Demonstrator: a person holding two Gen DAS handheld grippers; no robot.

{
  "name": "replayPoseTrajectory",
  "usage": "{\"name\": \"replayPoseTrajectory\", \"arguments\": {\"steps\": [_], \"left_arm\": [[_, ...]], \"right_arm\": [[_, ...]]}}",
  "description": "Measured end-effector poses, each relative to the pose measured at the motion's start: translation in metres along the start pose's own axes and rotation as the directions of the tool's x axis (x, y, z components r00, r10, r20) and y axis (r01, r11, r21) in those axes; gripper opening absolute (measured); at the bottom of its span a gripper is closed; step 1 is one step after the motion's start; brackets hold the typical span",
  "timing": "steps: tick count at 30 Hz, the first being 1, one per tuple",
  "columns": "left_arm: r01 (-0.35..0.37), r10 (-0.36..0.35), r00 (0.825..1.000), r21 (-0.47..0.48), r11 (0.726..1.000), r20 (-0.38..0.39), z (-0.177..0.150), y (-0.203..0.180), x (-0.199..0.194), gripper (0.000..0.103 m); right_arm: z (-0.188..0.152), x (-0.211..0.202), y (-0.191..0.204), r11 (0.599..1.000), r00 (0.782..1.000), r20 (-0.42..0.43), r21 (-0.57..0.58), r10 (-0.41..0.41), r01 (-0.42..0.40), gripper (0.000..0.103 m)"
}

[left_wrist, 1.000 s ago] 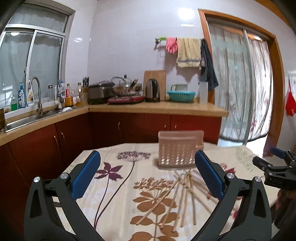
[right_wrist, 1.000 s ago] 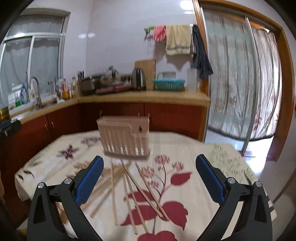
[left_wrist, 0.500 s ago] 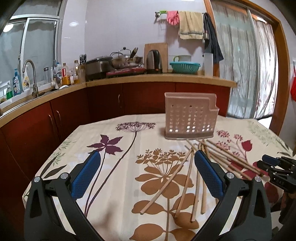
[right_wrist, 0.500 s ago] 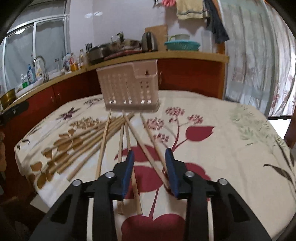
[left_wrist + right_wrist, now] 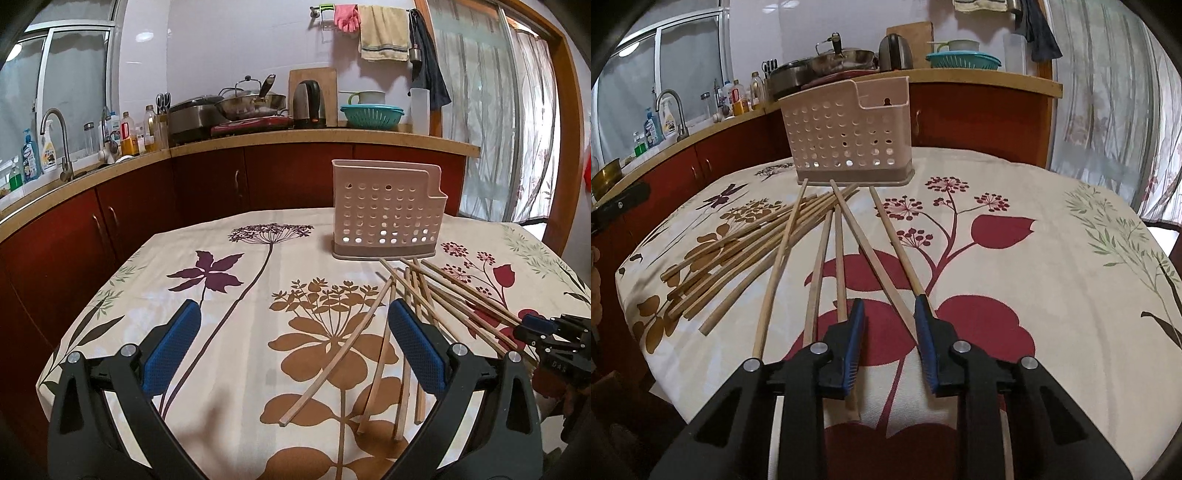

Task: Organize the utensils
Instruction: 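Lower the right tool onto a wooden chopstick while the left tool lowers onto another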

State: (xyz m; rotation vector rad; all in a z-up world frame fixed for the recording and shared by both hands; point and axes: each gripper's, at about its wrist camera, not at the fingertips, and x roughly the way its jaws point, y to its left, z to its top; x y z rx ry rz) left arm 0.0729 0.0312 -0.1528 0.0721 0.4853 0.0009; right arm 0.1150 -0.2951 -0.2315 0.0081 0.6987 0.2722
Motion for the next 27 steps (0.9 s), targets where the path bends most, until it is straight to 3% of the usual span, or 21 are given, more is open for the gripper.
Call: {"name": "replayPoseTrajectory", "arguments": {"steps": [23, 27], "left_arm": [[0.006, -0.006, 1.0, -0.002, 1.0, -0.027, -0.014, 0.01, 0.014, 0.099], [0.004, -0.004, 1.0, 0.007, 1.0, -0.03, -0.016, 0.01, 0.016, 0.099]], "right_arm": [[-0.001, 0.003, 0.001, 0.999, 1.0, -0.021, -0.036, 0.01, -0.01, 0.027], [-0.004, 0.002, 0.002, 0.999, 0.999, -0.019, -0.04, 0.033, -0.034, 0.014]]}}
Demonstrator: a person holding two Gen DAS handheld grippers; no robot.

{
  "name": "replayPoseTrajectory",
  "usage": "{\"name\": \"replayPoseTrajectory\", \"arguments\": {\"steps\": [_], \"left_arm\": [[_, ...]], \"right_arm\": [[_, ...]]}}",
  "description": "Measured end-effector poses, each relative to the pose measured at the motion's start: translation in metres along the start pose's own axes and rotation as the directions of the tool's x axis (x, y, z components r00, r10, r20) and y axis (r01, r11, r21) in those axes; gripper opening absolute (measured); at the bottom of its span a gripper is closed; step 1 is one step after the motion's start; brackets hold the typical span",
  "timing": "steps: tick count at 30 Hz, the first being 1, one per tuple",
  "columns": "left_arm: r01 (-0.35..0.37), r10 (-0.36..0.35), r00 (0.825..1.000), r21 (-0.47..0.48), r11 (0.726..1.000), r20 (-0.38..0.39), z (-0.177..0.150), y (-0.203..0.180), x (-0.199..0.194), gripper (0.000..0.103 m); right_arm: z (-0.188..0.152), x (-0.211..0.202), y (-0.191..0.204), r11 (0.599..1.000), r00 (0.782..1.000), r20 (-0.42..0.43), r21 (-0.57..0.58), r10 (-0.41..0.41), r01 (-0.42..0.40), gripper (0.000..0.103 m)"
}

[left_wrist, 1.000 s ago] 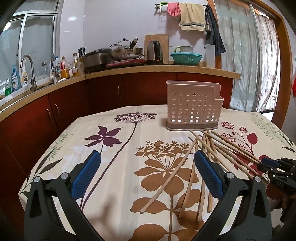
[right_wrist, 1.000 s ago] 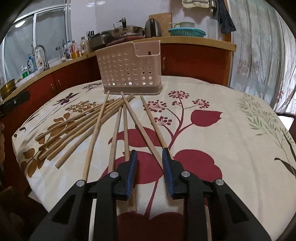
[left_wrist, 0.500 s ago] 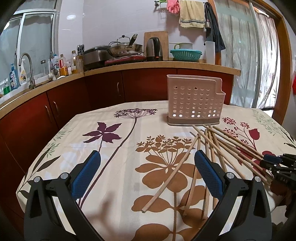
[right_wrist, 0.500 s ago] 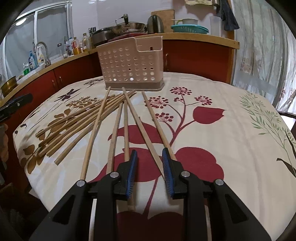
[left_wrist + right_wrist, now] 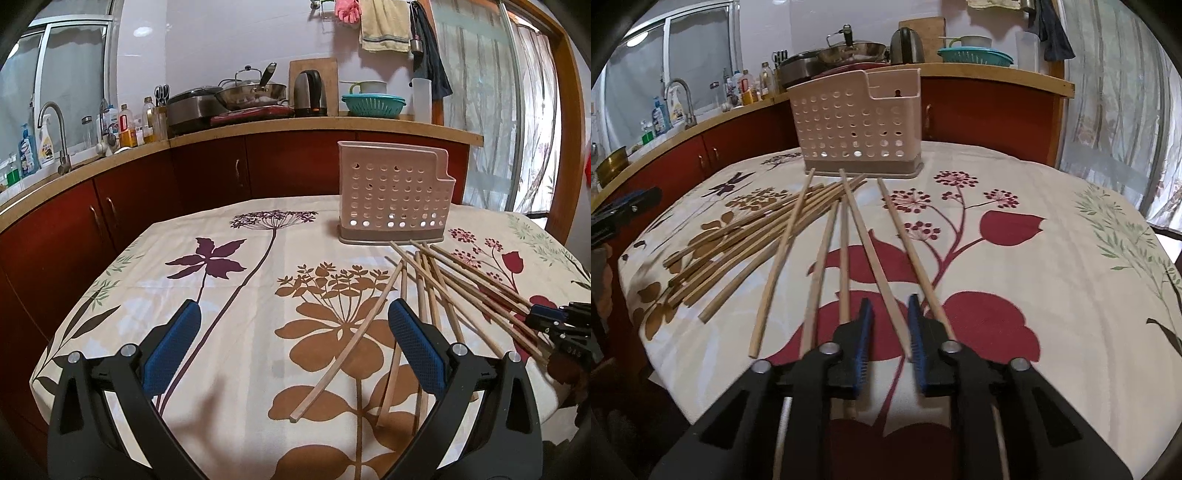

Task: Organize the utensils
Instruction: 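Lower the right tool onto a wooden chopstick while the left tool lowers onto another, then close the right tool on one chopstick while the left tool closes on another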

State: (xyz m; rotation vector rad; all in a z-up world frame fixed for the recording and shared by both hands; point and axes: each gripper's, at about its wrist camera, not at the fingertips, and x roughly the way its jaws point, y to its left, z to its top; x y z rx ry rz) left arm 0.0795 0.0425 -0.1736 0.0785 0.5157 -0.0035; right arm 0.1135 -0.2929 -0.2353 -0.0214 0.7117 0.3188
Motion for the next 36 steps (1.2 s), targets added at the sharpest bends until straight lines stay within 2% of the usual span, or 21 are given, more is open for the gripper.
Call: {"name": "replayPoseTrajectory", "arguments": {"steps": [12, 19, 23, 25, 28, 36], "left_arm": [[0.019, -0.017, 0.999, 0.071, 0.997, -0.038, -0.023, -0.003, 0.014, 0.097], [0.05, -0.04, 0.991, 0.078, 0.996, -0.128, -0.041, 0.0, 0.029, 0.07], [0.073, -0.058, 0.986, 0.093, 0.993, -0.157, -0.045, -0.003, 0.03, 0.06], [0.08, -0.06, 0.981, 0.102, 0.992, -0.183, -0.046, -0.005, 0.033, 0.047], [0.103, -0.078, 0.974, 0.111, 0.988, -0.215, -0.048, -0.007, 0.036, 0.035], [0.112, -0.089, 0.969, 0.089, 0.99, -0.229, -0.047, -0.005, 0.037, 0.02]], "right_arm": [[-0.004, -0.002, 0.007, 1.0, 1.0, 0.011, -0.03, -0.004, 0.004, 0.008], [-0.004, -0.003, 0.008, 0.999, 1.0, 0.012, -0.032, -0.006, 0.006, 0.008], [-0.004, -0.003, 0.009, 0.999, 1.0, 0.014, -0.037, -0.009, 0.009, 0.008], [-0.004, -0.002, 0.009, 0.999, 1.0, 0.016, -0.034, -0.007, 0.008, 0.008], [-0.004, -0.002, 0.009, 0.999, 1.0, 0.018, -0.032, -0.006, 0.006, 0.008], [-0.004, -0.002, 0.007, 1.0, 1.0, 0.024, -0.025, -0.002, 0.002, 0.008]]}}
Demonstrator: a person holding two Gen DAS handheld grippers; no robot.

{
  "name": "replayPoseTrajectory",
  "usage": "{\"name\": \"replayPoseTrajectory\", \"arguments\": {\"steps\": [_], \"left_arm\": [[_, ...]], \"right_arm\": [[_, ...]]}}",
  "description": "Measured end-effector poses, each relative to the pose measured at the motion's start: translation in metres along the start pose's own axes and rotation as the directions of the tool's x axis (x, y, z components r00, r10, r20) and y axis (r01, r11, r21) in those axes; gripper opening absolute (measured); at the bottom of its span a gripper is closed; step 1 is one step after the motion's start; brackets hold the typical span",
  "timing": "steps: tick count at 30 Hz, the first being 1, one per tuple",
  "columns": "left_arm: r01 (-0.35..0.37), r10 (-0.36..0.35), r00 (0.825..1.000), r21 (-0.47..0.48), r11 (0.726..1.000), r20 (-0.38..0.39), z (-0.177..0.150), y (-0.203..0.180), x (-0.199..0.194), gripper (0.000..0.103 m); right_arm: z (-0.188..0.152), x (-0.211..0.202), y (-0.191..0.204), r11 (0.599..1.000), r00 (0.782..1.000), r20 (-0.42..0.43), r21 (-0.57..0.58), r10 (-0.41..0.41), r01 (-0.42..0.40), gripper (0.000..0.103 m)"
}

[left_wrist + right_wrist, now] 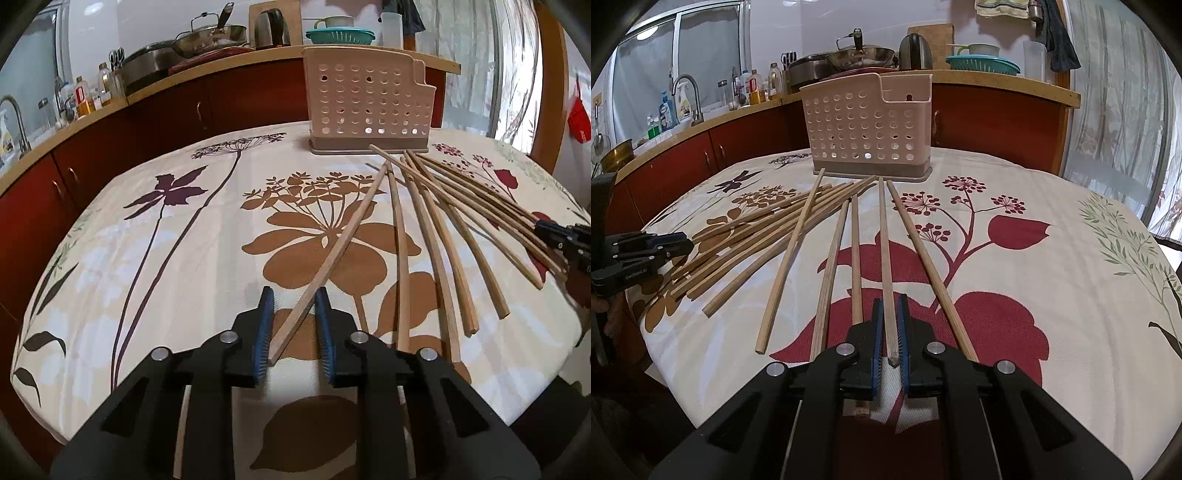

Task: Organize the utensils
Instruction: 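Close the right tool on one chopstick while the left tool closes on another, then lift the right tool's chopstick over the holder while the left tool carries its chopstick there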

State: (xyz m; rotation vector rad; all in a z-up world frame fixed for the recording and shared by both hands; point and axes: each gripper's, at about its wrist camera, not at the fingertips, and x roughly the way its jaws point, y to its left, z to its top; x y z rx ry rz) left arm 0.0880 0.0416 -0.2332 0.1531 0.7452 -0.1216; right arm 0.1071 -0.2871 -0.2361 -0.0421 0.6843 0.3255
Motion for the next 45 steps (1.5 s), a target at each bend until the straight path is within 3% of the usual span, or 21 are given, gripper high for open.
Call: {"name": "replayPoseTrajectory", "arguments": {"steps": [6, 19, 24, 28, 39, 45], "left_arm": [[-0.007, 0.007, 1.0, -0.001, 1.0, -0.006, 0.0, 0.001, -0.002, 0.013], [0.004, -0.004, 1.0, -0.036, 0.999, -0.005, -0.001, 0.002, -0.002, 0.015], [0.063, -0.062, 0.998, -0.062, 0.996, 0.014, -0.001, 0.004, -0.006, 0.007], [0.055, -0.054, 0.998, -0.046, 0.997, 0.022, -0.002, -0.002, -0.008, 0.007], [0.021, -0.017, 0.993, -0.027, 0.999, 0.115, 0.005, -0.004, -0.035, 0.007], [-0.014, 0.02, 0.98, -0.032, 0.999, 0.198, 0.019, -0.002, -0.061, 0.007]], "right_arm": [[0.0, 0.001, 0.0, 1.0, 1.0, 0.004, 0.002, 0.002, -0.002, 0.008], [-0.001, 0.0, -0.001, 1.0, 1.0, 0.007, 0.013, 0.005, -0.005, 0.008], [-0.002, -0.002, -0.002, 1.0, 1.0, 0.01, 0.026, 0.009, -0.01, 0.008], [-0.003, -0.004, 0.0, 1.0, 1.0, 0.014, 0.023, 0.014, -0.014, 0.008], [0.005, -0.022, 0.004, 1.0, 0.997, 0.075, 0.022, 0.001, -0.003, 0.007], [0.018, -0.04, 0.006, 1.0, 0.991, 0.136, 0.023, -0.006, 0.003, 0.007]]}}
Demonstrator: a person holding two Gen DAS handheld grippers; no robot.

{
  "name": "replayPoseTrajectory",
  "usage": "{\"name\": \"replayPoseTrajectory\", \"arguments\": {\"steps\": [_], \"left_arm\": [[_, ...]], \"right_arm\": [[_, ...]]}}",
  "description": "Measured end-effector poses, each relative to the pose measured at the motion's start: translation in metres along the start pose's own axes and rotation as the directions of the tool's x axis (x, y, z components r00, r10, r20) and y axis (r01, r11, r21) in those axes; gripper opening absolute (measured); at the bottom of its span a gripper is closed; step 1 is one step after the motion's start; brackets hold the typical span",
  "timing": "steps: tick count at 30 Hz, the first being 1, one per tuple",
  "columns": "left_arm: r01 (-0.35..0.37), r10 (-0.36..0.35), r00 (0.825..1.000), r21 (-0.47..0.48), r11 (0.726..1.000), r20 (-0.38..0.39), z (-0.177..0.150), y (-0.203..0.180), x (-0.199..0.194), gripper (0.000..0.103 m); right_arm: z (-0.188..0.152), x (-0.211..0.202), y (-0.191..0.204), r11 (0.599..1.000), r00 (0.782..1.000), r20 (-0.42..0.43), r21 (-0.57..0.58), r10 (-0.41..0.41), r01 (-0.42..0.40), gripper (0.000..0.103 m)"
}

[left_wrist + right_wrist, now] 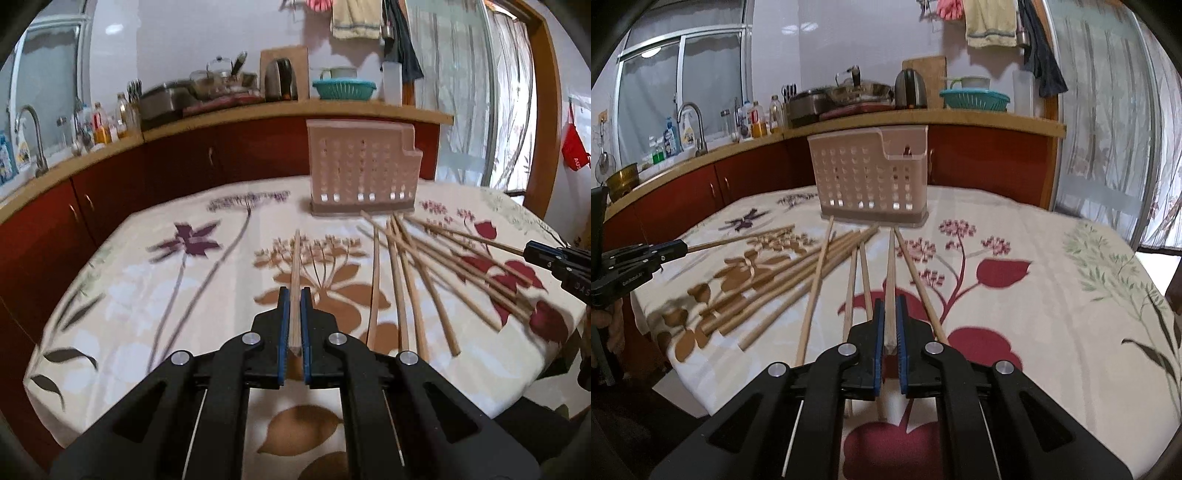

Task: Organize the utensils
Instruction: 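Lift the right tool's chopstick over the holder while the left tool carries its chopstick there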

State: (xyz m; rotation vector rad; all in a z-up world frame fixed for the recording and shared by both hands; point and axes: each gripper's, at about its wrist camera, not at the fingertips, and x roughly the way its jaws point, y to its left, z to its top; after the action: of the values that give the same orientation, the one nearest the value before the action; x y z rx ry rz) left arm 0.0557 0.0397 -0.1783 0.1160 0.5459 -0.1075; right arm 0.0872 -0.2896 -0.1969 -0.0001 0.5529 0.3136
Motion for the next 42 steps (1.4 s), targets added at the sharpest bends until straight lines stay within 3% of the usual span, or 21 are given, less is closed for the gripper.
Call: {"name": "replayPoseTrajectory", "arguments": {"steps": [9, 15, 25, 42], "left_arm": [[-0.016, 0.018, 0.992, -0.017, 1.0, 0.128, 0.033, 0.004, -0.037, 0.007], [0.004, 0.004, 0.987, -0.047, 0.999, 0.163, 0.054, 0.01, -0.055, 0.007], [0.042, -0.03, 0.992, -0.093, 0.995, 0.125, 0.083, 0.024, -0.053, 0.007], [0.068, -0.054, 0.989, -0.104, 0.992, 0.139, 0.121, 0.035, -0.02, 0.007]], "right_arm": [[0.028, -0.027, 0.006, 1.0, 0.996, 0.091, -0.004, -0.007, 0.007, 0.007], [0.051, -0.045, 0.009, 1.0, 0.989, 0.145, 0.0, -0.009, 0.009, 0.007], [0.084, -0.051, 0.007, 1.0, 0.984, 0.179, 0.007, -0.014, 0.013, 0.007], [0.127, -0.011, 0.002, 1.0, 0.973, 0.229, 0.022, -0.023, 0.019, 0.007]]}}
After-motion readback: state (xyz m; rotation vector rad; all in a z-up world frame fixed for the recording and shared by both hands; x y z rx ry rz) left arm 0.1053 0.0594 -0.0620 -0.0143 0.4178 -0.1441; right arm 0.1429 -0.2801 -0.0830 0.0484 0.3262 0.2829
